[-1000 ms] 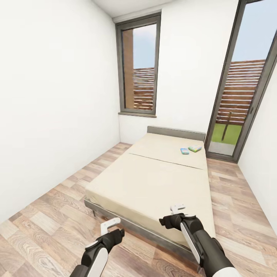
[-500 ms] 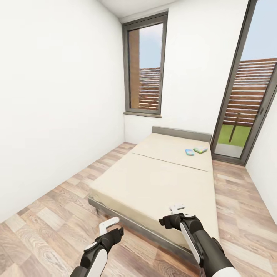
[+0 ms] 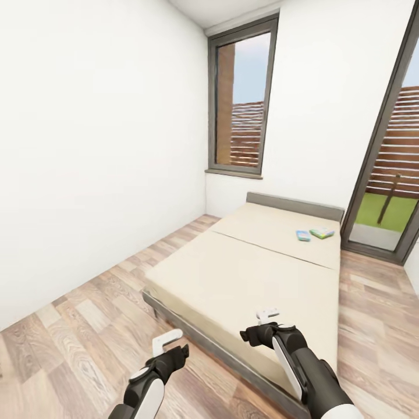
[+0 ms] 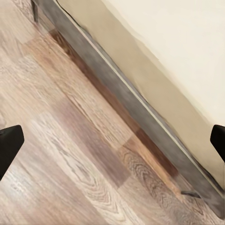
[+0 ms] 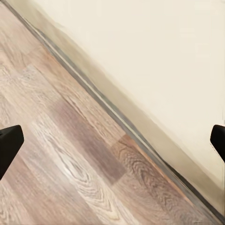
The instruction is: Put all the toys in the child's room - the three board games (two on the bed and one on the table), the two jigsaw puzzles on the table, and the tennis ball on the table - inside the toy box on the table in the child's room.
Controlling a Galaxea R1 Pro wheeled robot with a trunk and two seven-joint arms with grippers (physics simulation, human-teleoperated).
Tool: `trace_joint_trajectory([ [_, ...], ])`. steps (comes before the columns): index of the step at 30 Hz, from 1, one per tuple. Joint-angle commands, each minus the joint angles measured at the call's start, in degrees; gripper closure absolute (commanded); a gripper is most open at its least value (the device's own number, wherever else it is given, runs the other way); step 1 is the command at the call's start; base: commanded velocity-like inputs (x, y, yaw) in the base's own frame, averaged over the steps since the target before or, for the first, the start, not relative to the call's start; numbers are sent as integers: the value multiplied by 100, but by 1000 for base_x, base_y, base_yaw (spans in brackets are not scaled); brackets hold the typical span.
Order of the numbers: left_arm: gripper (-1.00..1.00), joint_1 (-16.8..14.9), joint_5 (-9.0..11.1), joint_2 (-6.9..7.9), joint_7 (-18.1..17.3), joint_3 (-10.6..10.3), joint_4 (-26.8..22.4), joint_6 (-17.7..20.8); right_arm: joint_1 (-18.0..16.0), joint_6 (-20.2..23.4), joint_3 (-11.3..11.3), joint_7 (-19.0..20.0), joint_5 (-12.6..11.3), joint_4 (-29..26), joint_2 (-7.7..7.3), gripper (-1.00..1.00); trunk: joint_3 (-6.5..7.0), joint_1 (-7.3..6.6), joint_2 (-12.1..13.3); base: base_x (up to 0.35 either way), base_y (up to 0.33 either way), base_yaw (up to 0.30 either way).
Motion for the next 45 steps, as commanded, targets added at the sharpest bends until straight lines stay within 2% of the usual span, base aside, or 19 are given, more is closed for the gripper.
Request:
trace_joint_trajectory([
  [1, -100, -5, 56, 1, 52, -15, -7, 9, -2, 27, 0, 15, 3, -8, -2, -100, -7, 0, -4, 0, -331, 274],
  [18, -100, -4, 84, 16, 47, -28, -4, 6, 2, -2, 30, 14, 13, -9, -2, -100, -7, 0, -4, 0, -338, 247],
  [33, -100, -4, 87, 21, 39, -14, 18, 10, 10, -24, 208, 14, 14, -14, -9, -100, -7, 0, -4, -10, -341, 48],
  [45, -100, -4, 89, 22, 37, 0, 20, 11, 12, -32, 238, 14, 14, -15, -10, -100, -7, 0, -4, -60, -293, 13],
])
